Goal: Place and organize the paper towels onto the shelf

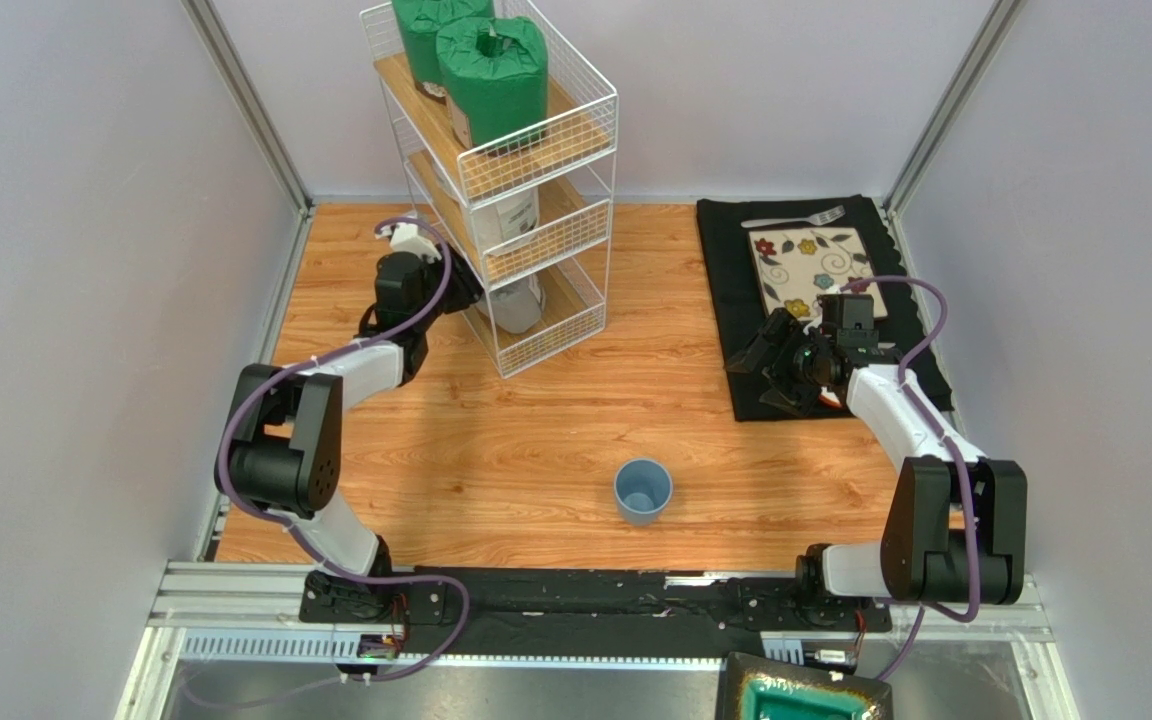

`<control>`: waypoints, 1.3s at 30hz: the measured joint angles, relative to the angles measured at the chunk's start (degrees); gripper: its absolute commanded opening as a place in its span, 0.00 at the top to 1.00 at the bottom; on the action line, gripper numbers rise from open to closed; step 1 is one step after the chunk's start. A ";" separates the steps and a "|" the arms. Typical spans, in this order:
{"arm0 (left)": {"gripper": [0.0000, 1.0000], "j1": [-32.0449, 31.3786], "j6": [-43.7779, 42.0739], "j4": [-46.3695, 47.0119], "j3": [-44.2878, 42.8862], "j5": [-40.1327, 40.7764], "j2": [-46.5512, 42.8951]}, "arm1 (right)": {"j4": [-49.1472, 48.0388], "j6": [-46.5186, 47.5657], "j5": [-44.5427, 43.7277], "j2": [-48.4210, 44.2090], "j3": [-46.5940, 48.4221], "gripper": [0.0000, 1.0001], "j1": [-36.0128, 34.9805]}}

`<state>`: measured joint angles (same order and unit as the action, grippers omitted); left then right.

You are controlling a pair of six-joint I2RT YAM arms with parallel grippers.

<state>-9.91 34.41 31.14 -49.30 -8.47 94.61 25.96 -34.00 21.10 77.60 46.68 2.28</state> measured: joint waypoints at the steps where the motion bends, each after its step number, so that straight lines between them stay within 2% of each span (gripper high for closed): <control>1: 0.62 -0.09 0.00 0.00 0.00 0.07 0.15 | 0.00 0.00 0.00 0.00 0.00 0.14 0.02; 12: 0.59 -0.17 1.20 1.31 0.00 0.17 3.48 | 0.02 0.02 0.00 0.00 0.00 0.14 0.17; 20: 0.37 -0.20 2.71 2.91 0.00 -0.11 3.85 | 0.11 0.02 0.00 0.00 0.00 0.14 0.17; 22: 0.26 -0.24 2.89 3.32 0.00 -0.13 3.85 | 0.11 0.02 -0.02 0.00 0.00 0.14 0.17; 28: 0.13 -0.17 3.61 3.13 0.02 -0.11 3.91 | 0.15 0.02 0.00 0.00 0.00 0.14 0.17; 30: 0.10 -0.22 3.82 2.97 0.04 -0.31 3.96 | 0.17 0.02 0.00 -0.02 0.00 0.14 0.17; 39: 0.08 -0.52 4.46 1.62 0.22 -1.29 2.78 | 0.20 0.04 -0.04 -0.13 -0.02 0.14 0.17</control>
<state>-10.44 38.87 32.75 -49.08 -9.76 97.38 26.15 -33.95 21.06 77.47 46.65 2.46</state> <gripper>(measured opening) 0.910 0.855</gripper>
